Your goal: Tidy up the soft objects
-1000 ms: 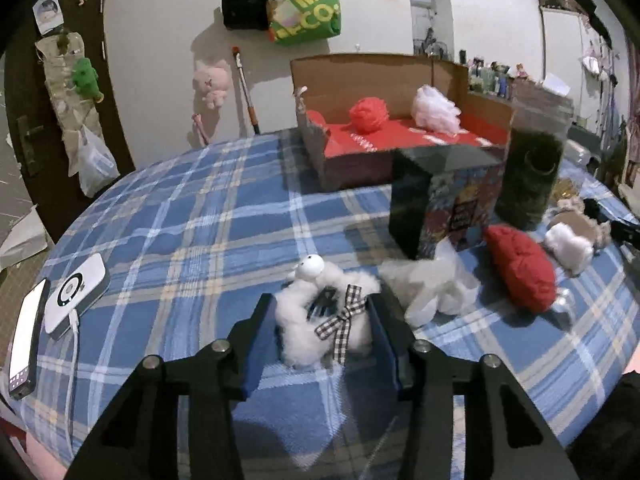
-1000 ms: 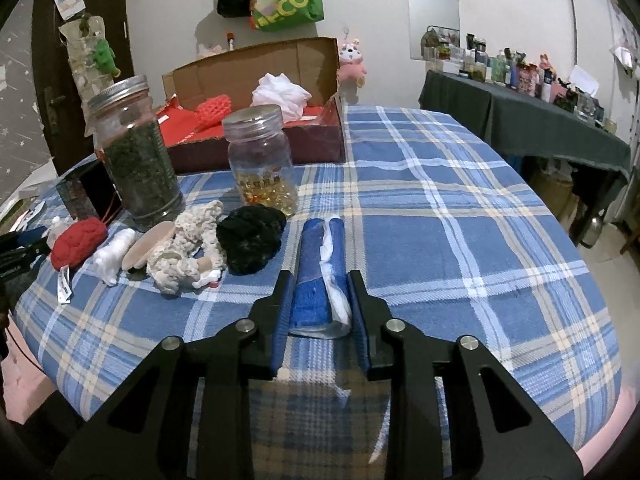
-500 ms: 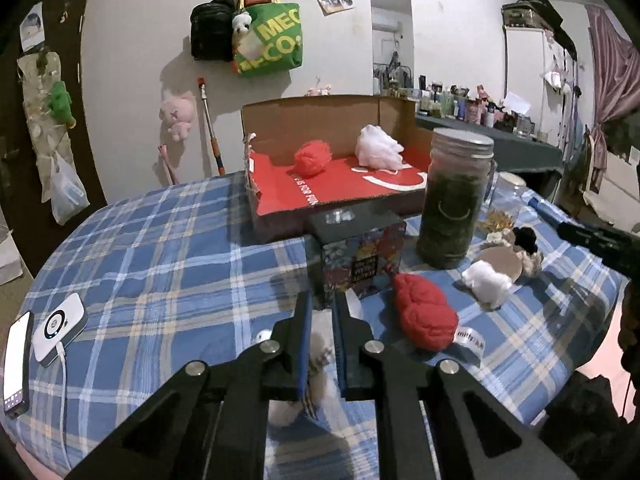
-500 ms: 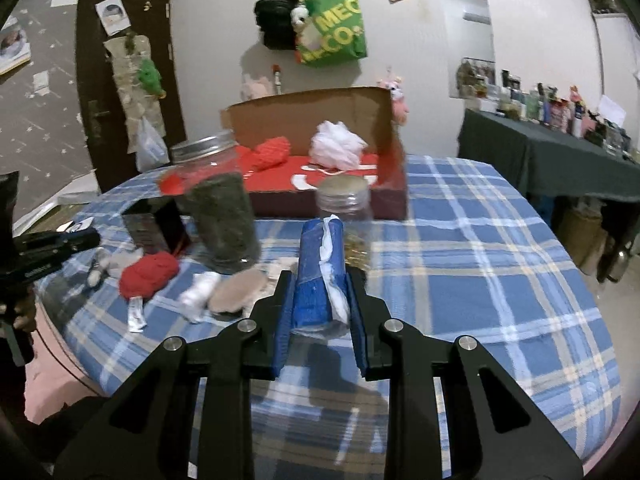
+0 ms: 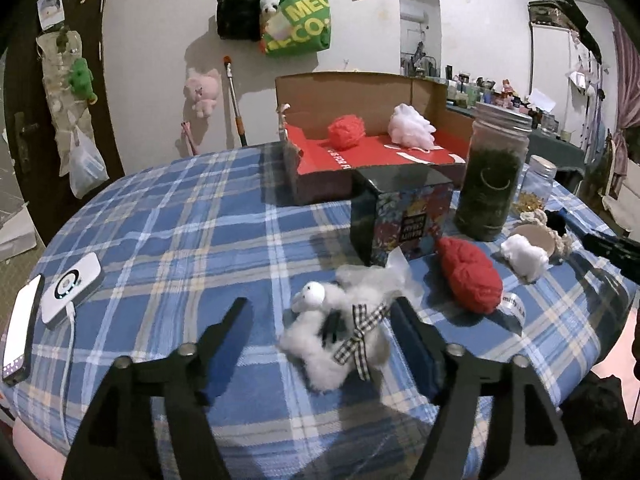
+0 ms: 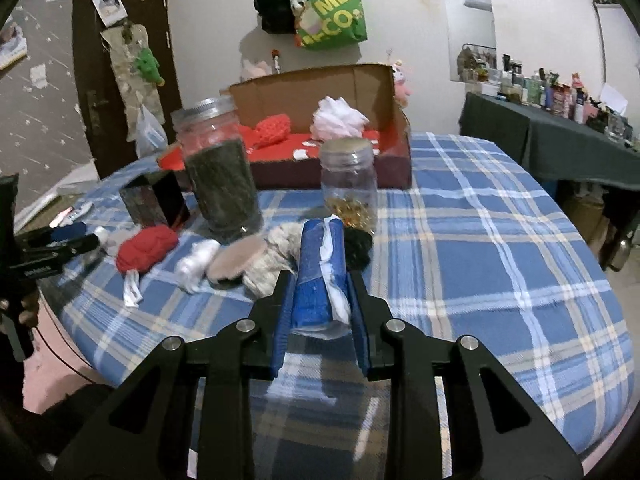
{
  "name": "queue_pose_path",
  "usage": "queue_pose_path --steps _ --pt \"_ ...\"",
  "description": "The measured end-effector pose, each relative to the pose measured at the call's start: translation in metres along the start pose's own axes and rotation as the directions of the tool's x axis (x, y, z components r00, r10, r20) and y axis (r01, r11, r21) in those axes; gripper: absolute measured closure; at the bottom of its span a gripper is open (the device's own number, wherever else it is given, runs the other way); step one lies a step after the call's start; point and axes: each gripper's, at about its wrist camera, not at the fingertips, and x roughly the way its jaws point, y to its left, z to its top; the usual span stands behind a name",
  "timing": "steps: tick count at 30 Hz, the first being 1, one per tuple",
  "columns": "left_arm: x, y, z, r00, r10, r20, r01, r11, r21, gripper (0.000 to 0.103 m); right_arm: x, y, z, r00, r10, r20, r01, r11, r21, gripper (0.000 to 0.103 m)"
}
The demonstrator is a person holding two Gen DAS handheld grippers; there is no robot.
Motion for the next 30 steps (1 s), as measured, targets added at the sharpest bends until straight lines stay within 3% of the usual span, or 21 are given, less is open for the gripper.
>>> queue_pose_path --steps 4,5,6,8,15,16,18,19,21,23,25,27,30 --pt "0.002 -0.003 -0.006 1.000 -0.004 -0.003 0.004 1.000 0.016 0.018 0.003 -0.006 -0.008 0.999 -0.038 -0.028 0.039 0.999 0.010 0.074" --pt "0.004 -0.004 -0.007 1.000 -0.003 -0.010 0.003 1.000 0.015 0.018 0.005 -0.008 -0.010 0.998 -0.046 -0.035 0.047 0.999 0.014 0.068" --pt "0.006 -0.003 -0.008 1.000 -0.002 -0.018 0.002 1.000 0.010 0.018 0.006 -0.010 -0.011 0.998 -0.051 -0.043 0.052 0.998 0.019 0.046" --pt "0.010 -0.003 -0.009 1.000 -0.004 -0.029 0.004 1.000 0.000 0.018 0.006 -0.014 -0.014 0.998 -0.054 -0.034 0.055 0.998 0.030 0.031" --pt "0.020 0.002 -0.009 0.999 -0.015 -0.048 0.013 0.999 -0.036 0.020 0.006 -0.023 -0.013 0.999 -0.051 -0.016 0.052 0.996 0.068 0.031" --pt "0.021 0.003 -0.009 0.999 -0.019 -0.049 0.017 0.999 -0.041 0.024 0.006 -0.023 -0.012 0.999 -0.048 -0.012 0.049 0.996 0.071 0.032" --pt "0.022 0.003 -0.008 0.998 -0.023 -0.050 0.021 0.999 -0.043 0.043 0.007 -0.023 -0.011 1.000 -0.028 -0.004 0.028 0.997 0.070 0.036" --pt "0.021 0.004 -0.008 0.998 -0.031 -0.049 0.029 0.998 -0.046 0.047 0.007 -0.022 -0.010 1.000 -0.016 -0.003 0.016 0.998 0.066 0.041" --pt "0.019 0.005 -0.007 0.998 -0.043 -0.043 0.041 0.998 -0.055 0.052 0.011 -0.020 -0.010 1.000 0.005 -0.012 -0.004 0.998 0.055 0.073" --pt "0.015 0.004 -0.005 0.999 -0.042 -0.034 0.040 0.998 -0.053 0.055 0.014 -0.017 -0.011 0.999 0.041 -0.024 -0.040 0.998 0.053 0.080" --pt "0.009 0.003 -0.001 0.999 -0.032 -0.020 0.031 0.998 -0.047 0.065 0.009 -0.014 -0.010 0.999 0.032 0.000 -0.032 0.999 0.037 0.081" --pt "0.002 0.001 0.004 0.999 -0.050 -0.006 0.049 0.998 -0.044 0.081 0.004 -0.011 -0.008 0.999 0.031 0.023 -0.031 0.999 0.025 0.082" --pt "-0.007 -0.006 0.014 0.997 -0.072 0.019 0.072 0.997 -0.028 0.088 -0.004 -0.008 0.001 0.997 0.054 0.047 -0.055 0.998 0.027 0.082"
